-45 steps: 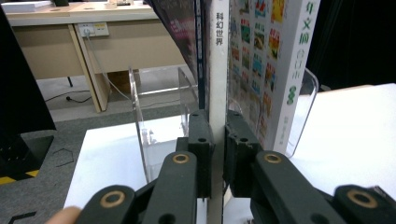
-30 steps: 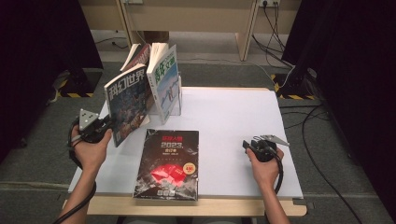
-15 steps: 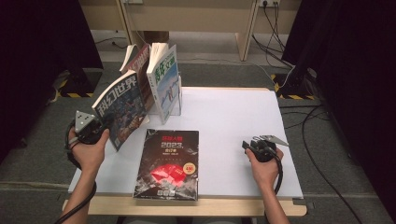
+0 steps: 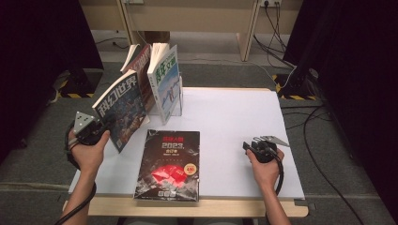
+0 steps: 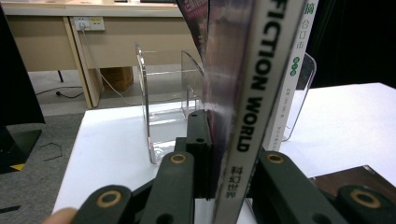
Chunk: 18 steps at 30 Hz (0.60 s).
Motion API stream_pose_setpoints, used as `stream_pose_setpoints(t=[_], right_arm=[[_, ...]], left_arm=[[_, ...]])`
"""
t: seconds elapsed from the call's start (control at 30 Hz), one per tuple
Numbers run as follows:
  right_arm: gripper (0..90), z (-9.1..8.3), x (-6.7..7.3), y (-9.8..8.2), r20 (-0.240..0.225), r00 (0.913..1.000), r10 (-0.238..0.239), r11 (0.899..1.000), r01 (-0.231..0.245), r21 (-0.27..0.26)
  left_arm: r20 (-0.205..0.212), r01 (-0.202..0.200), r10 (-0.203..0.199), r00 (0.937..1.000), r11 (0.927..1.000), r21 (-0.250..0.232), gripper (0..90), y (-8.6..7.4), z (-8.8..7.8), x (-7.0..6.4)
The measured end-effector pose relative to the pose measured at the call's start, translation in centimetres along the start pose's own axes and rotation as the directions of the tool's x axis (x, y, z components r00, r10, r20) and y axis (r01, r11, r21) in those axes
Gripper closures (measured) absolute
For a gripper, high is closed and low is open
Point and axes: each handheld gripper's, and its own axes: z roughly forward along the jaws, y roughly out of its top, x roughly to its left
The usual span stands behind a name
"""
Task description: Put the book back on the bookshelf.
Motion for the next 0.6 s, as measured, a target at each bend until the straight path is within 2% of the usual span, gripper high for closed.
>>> stream_pose_setpoints(t=[0.13,0.37,0.43,0.6], right_arm=[[58.1,0.1,0.0,0.0,0.000,1.0000,-0.005,1.000,0.005,0.000],[58.1,0.1,-0.1,0.0,-0.001,1.0000,-0.001,1.000,0.001,0.001],[58.1,0.0,-0.2,0.0,0.001,1.0000,0.001,1.000,-0.001,0.002],[58.1,0.0,-0.3,0.0,-0.001,1.0000,-0.001,1.000,0.001,0.000]], left_arm=[[0.009,-0.008,0.008,0.9999,1.0000,0.003,81.9,0.1,-0.1,-0.2],[0.057,0.043,-0.042,0.9975,0.9990,-0.014,82.3,0.6,0.0,-1.0],[0.062,0.025,-0.024,0.9978,0.9995,-0.021,82.4,1.1,0.0,-1.6],[0.076,0.027,-0.024,0.9968,0.9991,-0.034,82.5,1.9,0.3,-2.2]])
